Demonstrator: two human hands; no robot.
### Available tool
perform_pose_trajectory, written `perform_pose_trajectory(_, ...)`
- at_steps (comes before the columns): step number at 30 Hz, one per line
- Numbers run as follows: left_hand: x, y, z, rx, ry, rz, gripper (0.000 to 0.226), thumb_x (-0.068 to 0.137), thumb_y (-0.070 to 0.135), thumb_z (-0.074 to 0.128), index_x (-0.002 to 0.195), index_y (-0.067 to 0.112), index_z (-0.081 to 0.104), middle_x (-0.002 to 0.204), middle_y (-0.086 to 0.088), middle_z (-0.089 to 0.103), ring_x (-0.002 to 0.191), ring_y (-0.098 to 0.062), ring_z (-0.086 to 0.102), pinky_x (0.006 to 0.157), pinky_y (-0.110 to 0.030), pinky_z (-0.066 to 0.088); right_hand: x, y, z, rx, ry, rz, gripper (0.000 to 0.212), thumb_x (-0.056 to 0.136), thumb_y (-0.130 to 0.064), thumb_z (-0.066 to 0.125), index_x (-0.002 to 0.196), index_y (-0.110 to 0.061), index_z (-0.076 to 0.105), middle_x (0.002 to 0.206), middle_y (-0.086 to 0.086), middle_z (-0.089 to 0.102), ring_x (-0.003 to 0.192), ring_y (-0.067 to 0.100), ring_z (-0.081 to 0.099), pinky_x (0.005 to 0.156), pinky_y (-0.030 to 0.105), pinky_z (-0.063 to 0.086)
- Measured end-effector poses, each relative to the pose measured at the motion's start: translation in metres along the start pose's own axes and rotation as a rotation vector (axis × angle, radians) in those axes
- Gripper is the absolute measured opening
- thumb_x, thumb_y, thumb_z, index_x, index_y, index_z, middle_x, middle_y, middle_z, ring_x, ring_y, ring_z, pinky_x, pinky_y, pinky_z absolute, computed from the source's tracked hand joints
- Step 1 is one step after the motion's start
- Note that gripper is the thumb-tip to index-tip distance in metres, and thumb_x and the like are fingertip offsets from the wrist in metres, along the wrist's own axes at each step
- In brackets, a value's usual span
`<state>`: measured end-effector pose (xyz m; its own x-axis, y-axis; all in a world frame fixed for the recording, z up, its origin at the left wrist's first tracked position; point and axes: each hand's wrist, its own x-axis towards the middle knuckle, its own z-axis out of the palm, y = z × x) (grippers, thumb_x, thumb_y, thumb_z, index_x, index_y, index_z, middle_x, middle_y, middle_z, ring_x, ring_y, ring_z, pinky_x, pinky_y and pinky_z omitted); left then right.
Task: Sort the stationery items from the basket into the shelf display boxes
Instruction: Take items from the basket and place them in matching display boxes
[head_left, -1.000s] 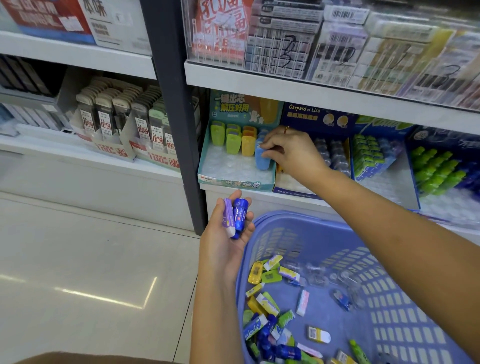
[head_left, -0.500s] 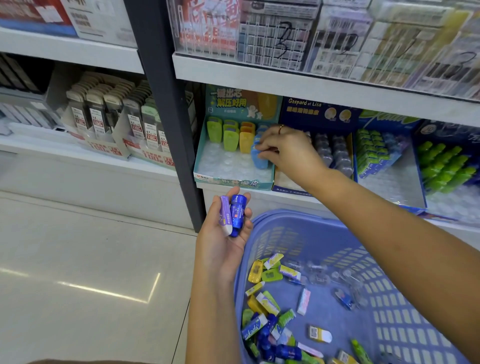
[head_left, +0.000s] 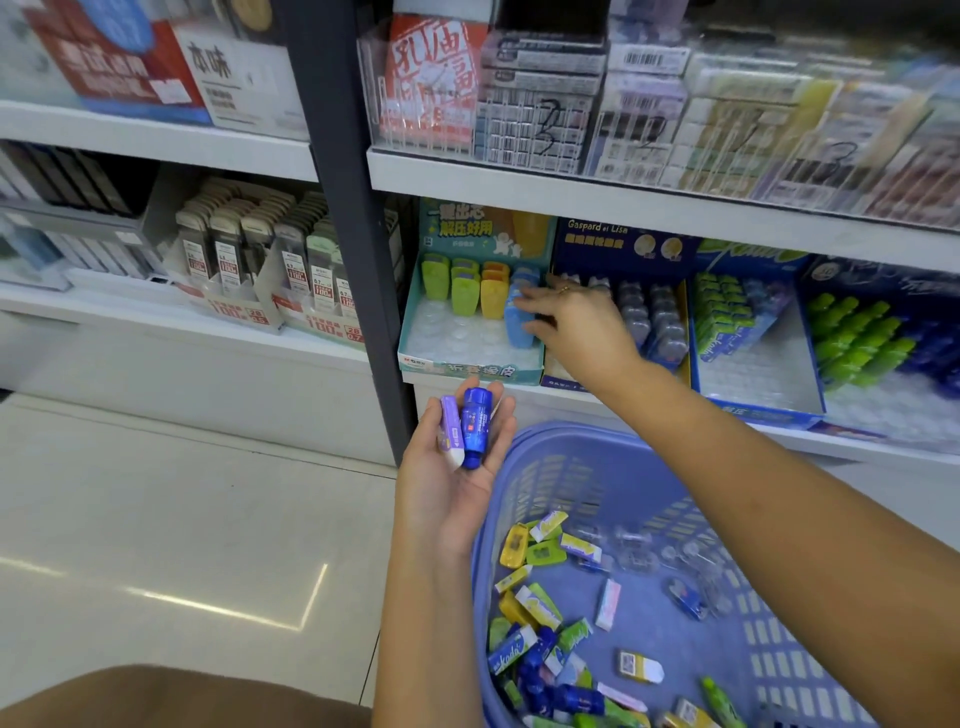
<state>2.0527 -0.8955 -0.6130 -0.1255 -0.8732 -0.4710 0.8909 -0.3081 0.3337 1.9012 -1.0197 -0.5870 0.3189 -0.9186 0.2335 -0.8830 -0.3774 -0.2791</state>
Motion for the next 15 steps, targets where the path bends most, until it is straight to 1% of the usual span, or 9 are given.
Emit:
perform_pose_trajectory(2,-0.002,-0.004,0.002,0.031,0.010,0.004,0.036,0.100,0.029,0.041,0.114,0.003,0.063,0.112,-0.018,0.069,0.106,-0.030,0.065,0.081,-0.038,0.057,-0.016,-0.010,-0.007,-0.028,-0.044,-0.011,0.045,0.093,-0.011,0.053,0.137,-0.018,0.049,0.152,0.003,0.033,0.138,0.026,0.031,0.109,0.035,0.031)
perform_pose_trajectory(3,-0.003,-0.008,0.003,0.047,0.014,0.004,0.037,0.101,0.029,0.040,0.114,0.003,0.063,0.112,-0.017,0.069,0.106,-0.030,0.065,0.082,-0.038,0.055,-0.029,-0.016,-0.012,0.024,-0.007,-0.029,0.047,0.091,-0.007,0.052,0.137,-0.016,0.049,0.150,0.006,0.036,0.134,0.028,0.035,0.108,0.036,0.033)
perform_pose_trajectory(4,-0.003,-0.011,0.004,0.064,0.017,0.005,0.037,0.101,0.029,0.039,0.114,0.003,0.063,0.112,-0.017,0.069,0.106,-0.030,0.064,0.084,-0.038,0.053,-0.046,-0.022,-0.017,0.105,0.039,-0.064,0.047,0.088,-0.001,0.052,0.133,-0.014,0.053,0.142,0.009,0.046,0.126,0.030,0.041,0.105,0.035,0.035)
perform_pose_trajectory(6,-0.003,-0.018,0.008,0.089,0.009,-0.004,0.037,0.101,0.030,0.037,0.113,0.003,0.061,0.106,-0.016,0.068,0.100,-0.028,0.065,0.091,-0.039,0.049,-0.082,-0.033,-0.026,0.215,0.072,-0.173,0.045,0.080,0.007,0.052,0.119,-0.012,0.064,0.121,0.007,0.062,0.110,0.025,0.048,0.097,0.023,0.035)
perform_pose_trajectory(7,-0.004,-0.022,0.011,0.094,-0.007,-0.009,0.037,0.101,0.029,0.037,0.110,0.004,0.061,0.101,-0.015,0.068,0.093,-0.026,0.066,0.092,-0.038,0.047,-0.098,-0.036,-0.029,0.213,0.052,-0.234,0.043,0.077,0.007,0.054,0.114,-0.012,0.067,0.117,0.005,0.064,0.106,0.021,0.047,0.095,0.018,0.033)
perform_pose_trajectory(8,-0.005,-0.027,0.014,0.102,-0.029,-0.019,0.036,0.101,0.029,0.036,0.105,0.004,0.062,0.095,-0.013,0.068,0.084,-0.022,0.068,0.090,-0.036,0.046,-0.111,-0.037,-0.031,0.188,0.020,-0.277,0.040,0.077,0.006,0.058,0.112,-0.011,0.067,0.117,0.004,0.063,0.105,0.020,0.047,0.095,0.017,0.032)
perform_pose_trajectory(10,-0.008,-0.037,0.022,0.144,-0.071,-0.068,0.036,0.101,0.028,0.035,0.099,0.006,0.063,0.089,-0.009,0.070,0.076,-0.016,0.069,0.085,-0.033,0.046,-0.129,-0.033,-0.035,0.094,-0.029,-0.310,0.036,0.077,0.002,0.066,0.111,-0.008,0.066,0.122,0.006,0.061,0.105,0.026,0.052,0.095,0.025,0.039)
perform_pose_trajectory(13,-0.012,-0.054,0.031,0.243,-0.089,-0.112,0.037,0.100,0.028,0.036,0.096,0.006,0.065,0.089,-0.010,0.072,0.077,-0.017,0.069,0.085,-0.036,0.048,-0.143,-0.016,-0.044,-0.047,-0.013,-0.348,0.036,0.074,-0.001,0.072,0.109,-0.006,0.066,0.117,0.009,0.064,0.096,0.032,0.061,0.083,0.038,0.054)
perform_pose_trajectory(15,-0.013,-0.064,0.035,0.280,-0.092,-0.129,0.035,0.100,0.028,0.038,0.094,0.005,0.065,0.087,-0.014,0.072,0.077,-0.022,0.070,0.082,-0.039,0.053,-0.150,-0.002,-0.049,-0.043,-0.001,-0.318,0.035,0.082,-0.012,0.067,0.117,-0.010,0.061,0.114,0.007,0.063,0.098,0.025,0.059,0.082,0.035,0.053)
